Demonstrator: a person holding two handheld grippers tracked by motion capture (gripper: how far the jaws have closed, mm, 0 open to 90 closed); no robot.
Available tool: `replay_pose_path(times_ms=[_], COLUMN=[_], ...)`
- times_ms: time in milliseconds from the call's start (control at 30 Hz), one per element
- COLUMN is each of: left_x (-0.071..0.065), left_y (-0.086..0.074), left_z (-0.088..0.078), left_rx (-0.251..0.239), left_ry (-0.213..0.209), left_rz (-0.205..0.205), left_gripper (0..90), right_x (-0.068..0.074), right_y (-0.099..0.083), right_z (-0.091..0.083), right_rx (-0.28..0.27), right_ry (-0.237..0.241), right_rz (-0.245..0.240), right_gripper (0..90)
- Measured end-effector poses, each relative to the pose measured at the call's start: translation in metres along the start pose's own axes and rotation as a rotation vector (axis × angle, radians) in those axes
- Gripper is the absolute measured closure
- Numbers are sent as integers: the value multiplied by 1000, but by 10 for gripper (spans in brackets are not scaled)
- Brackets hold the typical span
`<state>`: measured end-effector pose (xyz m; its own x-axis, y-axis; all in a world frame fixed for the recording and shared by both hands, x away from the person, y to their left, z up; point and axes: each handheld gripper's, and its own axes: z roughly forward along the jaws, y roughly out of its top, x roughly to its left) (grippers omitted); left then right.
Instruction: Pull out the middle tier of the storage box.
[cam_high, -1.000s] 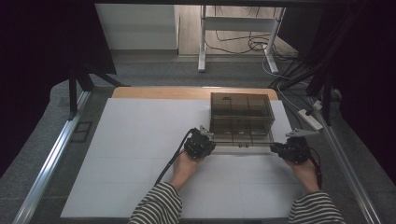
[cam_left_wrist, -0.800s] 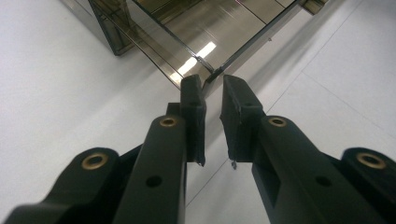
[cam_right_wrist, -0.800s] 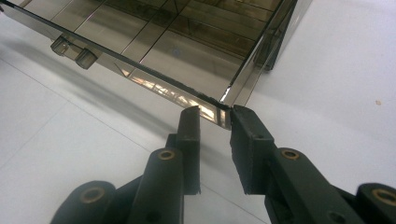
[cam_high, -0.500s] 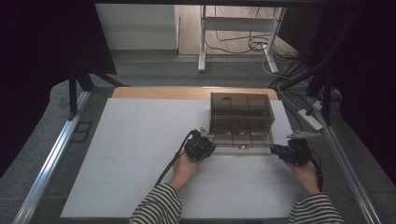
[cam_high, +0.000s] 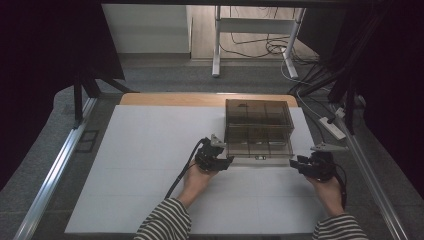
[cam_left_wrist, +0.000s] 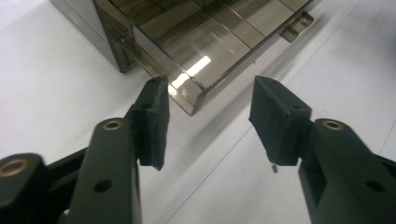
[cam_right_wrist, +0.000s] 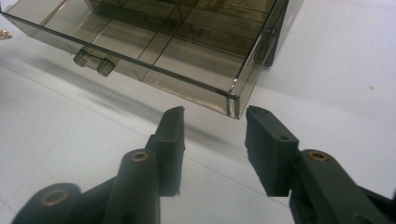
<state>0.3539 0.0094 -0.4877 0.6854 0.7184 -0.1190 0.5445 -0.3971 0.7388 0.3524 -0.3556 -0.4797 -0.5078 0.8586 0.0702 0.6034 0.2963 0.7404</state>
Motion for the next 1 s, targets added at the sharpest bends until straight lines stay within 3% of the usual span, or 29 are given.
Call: replay_pose_path(times_ms=[300,600,833,1000], left_x=[5,15,19,23], left_y=[-9,-26,-37,-46], left_z=[-21,-44,-62,-71], left_rx=[-33,-55,-76,-96], left_ry=[22,30,59,61], left_rz=[13,8,14,-5], left_gripper=[431,415,403,395], right_x=[9,18,26,31], right_y=[-11,-24,-37,-41], right_z=[-11,-18,-19,-20], right_rx=[-64,-99,-126,-133], right_ry=[-52,-37,-21,-20], right_rz=[37,79,82,69], right_gripper=[424,398,372,366])
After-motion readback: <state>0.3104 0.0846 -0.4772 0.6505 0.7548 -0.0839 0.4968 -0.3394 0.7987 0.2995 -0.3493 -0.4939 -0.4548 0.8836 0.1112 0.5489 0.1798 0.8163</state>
